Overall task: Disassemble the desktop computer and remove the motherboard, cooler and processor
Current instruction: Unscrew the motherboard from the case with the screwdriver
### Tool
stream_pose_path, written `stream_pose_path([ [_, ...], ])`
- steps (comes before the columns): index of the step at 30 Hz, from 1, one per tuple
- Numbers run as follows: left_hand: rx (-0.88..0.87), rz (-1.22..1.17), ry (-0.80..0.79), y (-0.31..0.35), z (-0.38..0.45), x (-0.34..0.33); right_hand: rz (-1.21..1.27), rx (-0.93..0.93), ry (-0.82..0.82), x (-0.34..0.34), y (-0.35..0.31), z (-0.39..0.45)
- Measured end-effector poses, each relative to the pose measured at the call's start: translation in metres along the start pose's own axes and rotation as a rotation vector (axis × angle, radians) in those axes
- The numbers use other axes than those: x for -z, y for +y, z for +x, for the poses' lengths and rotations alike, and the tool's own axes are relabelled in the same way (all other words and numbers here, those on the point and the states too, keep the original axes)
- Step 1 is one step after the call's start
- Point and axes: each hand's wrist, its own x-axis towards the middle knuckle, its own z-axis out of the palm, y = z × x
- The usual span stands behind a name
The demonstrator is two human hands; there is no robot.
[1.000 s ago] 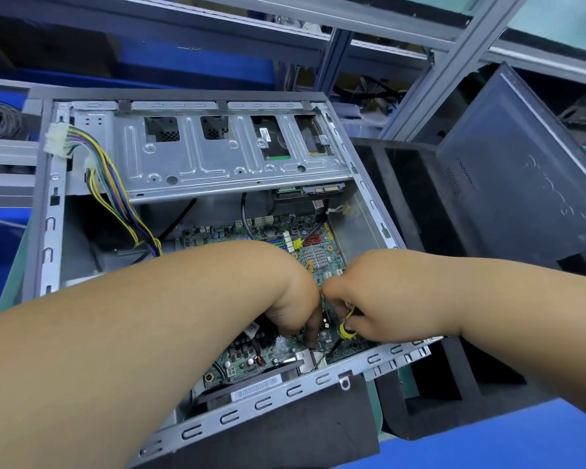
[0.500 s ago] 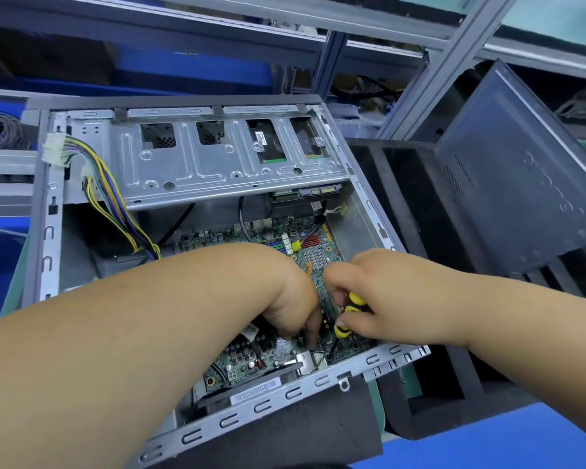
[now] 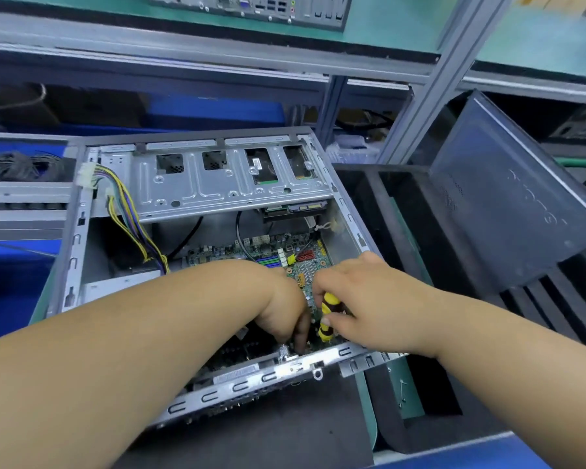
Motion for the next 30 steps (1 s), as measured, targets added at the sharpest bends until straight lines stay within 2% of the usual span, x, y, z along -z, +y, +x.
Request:
stream_pose_path([
  [5, 0.114, -0.074, 0.122, 0.012, -0.010, 0.005, -0.135, 0.056, 0.027, -0.004, 0.004, 0.001],
  [12, 0.373, -0.376, 0.505, 0.028, -0.036, 0.011, 0.019, 0.112, 0.116, -0.009, 0.012, -0.004],
  [16, 0.497, -0.449, 0.541, 0.039, -0.024, -0.002, -0.059, 0.135, 0.128, -0.012, 0.010, -0.002],
  [25, 0.463, -0.575, 0.874, 0.024, -0.018, -0.016, -0.003, 0.125, 0.125, -0.017, 0.017, 0.002],
  [30, 0.476, -0.576, 0.832, 0.022, -0.019, -0.015, -0.024, 0.129, 0.105, -0.019, 0.019, 0.006],
])
